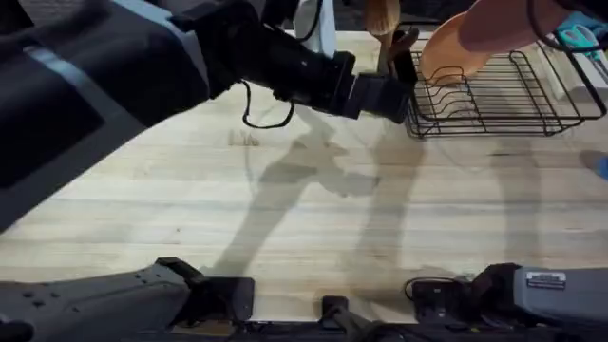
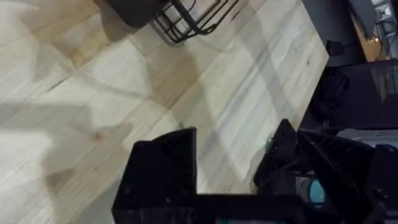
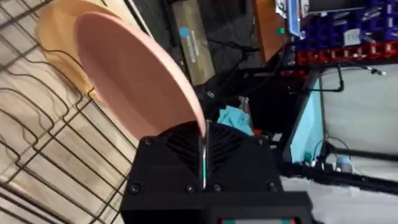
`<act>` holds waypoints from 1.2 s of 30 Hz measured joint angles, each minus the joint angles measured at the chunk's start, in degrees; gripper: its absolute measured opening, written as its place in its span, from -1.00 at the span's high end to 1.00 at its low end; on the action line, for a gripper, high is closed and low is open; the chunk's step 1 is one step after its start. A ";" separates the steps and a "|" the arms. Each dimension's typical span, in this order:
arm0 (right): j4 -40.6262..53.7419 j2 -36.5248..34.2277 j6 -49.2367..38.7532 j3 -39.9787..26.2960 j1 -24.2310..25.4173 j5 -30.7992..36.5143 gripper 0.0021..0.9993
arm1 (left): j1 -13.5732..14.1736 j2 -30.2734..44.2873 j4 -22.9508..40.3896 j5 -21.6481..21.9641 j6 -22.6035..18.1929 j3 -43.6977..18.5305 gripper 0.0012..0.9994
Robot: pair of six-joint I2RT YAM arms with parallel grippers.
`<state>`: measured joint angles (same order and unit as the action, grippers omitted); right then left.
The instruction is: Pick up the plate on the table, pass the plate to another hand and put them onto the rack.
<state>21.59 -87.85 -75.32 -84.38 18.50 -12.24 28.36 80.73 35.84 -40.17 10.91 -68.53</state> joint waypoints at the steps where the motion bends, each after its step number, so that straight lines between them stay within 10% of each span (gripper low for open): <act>1: -0.01 -0.33 -0.37 0.00 0.00 -0.26 0.94 | 0.00 0.00 -0.51 0.14 -0.01 0.00 -0.99; 36: -1.33 -10.41 -7.64 0.00 -0.66 -4.87 0.94 | 0.00 0.00 -1.36 2.35 -0.01 0.00 -0.99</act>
<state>20.26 -98.26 -82.96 -84.38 17.85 -17.11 28.36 80.73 34.48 -37.82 10.90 -68.53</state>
